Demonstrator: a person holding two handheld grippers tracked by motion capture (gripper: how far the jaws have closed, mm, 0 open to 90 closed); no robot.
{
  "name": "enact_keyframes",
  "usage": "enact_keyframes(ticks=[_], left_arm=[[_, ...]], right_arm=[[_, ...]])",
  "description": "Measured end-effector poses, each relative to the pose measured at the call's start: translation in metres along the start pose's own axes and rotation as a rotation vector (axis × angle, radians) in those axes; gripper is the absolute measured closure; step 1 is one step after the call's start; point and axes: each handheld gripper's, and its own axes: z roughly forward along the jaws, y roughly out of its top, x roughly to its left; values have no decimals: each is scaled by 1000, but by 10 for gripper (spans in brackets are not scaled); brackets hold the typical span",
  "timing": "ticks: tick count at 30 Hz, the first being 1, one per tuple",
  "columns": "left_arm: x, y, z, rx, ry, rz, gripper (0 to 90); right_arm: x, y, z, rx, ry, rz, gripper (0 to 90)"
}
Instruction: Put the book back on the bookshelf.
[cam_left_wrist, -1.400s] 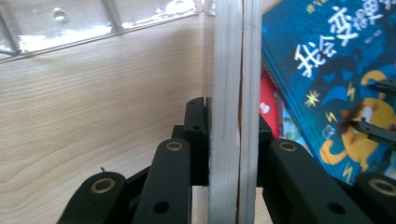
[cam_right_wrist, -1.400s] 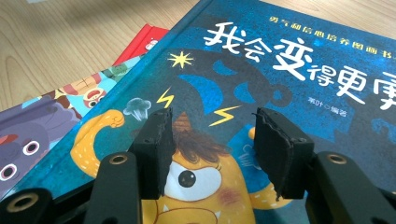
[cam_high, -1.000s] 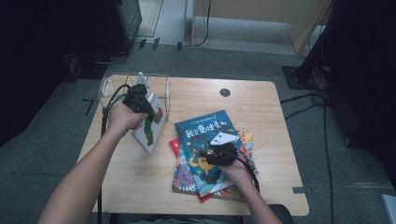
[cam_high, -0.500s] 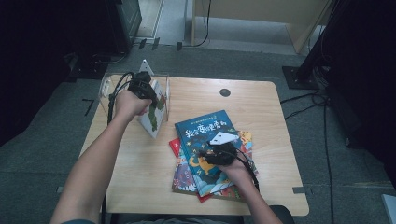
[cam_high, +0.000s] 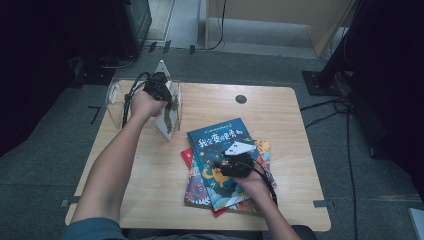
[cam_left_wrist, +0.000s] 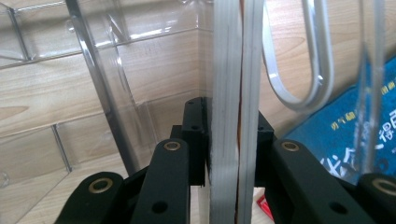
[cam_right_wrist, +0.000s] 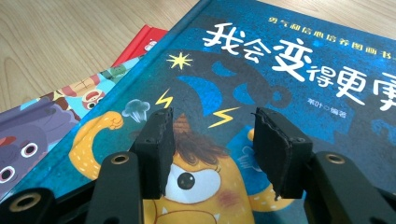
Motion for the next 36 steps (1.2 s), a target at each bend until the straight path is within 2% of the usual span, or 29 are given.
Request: enact_keyframes(ticks=[6, 10, 12, 13, 15, 20, 21, 23, 24, 27, 31, 34, 36], left_arm=[[3, 2, -4, -23, -16, -8, 743], [4, 1, -6, -17, -13, -3, 740], [5, 0, -9, -23, -24, -3, 730], [6, 0, -14, -41, -39, -4, 727], [7, -1, -20, -54, -36, 2, 717], [8, -5, -35, -72, -55, 15, 696], [8, -8, -42, -86, -65, 19, 670], [8, -10, -46, -89, -66, 21, 637], [7, -15, -51, -95, -63, 45, 625], [7, -23, -58, -111, -68, 69, 583], [7, -33, -63, -126, -93, 81, 558], [7, -48, -67, -143, -130, 101, 529], [7, -51, -68, -148, -133, 107, 523]], right_arm=[[0, -1, -1, 0, -2, 4, 484], [0, -1, -1, 0, -2, 4, 484], [0, -1, -1, 0, -2, 3, 483], [0, -1, -1, 0, -2, 3, 484], [0, -1, -1, 0, -1, 4, 484], [-1, -1, -1, -2, -4, 2, 484], [-1, -1, -1, -2, -2, 5, 485], [-1, -1, -1, -4, 1, 9, 485], [-2, -1, -1, -4, 2, 10, 485], [-2, -1, -2, -4, 7, 15, 486], [-5, -2, -3, -8, 8, 33, 496], [-10, -4, -6, -9, -3, 52, 508], [-11, -4, -7, -10, -3, 54, 510]])
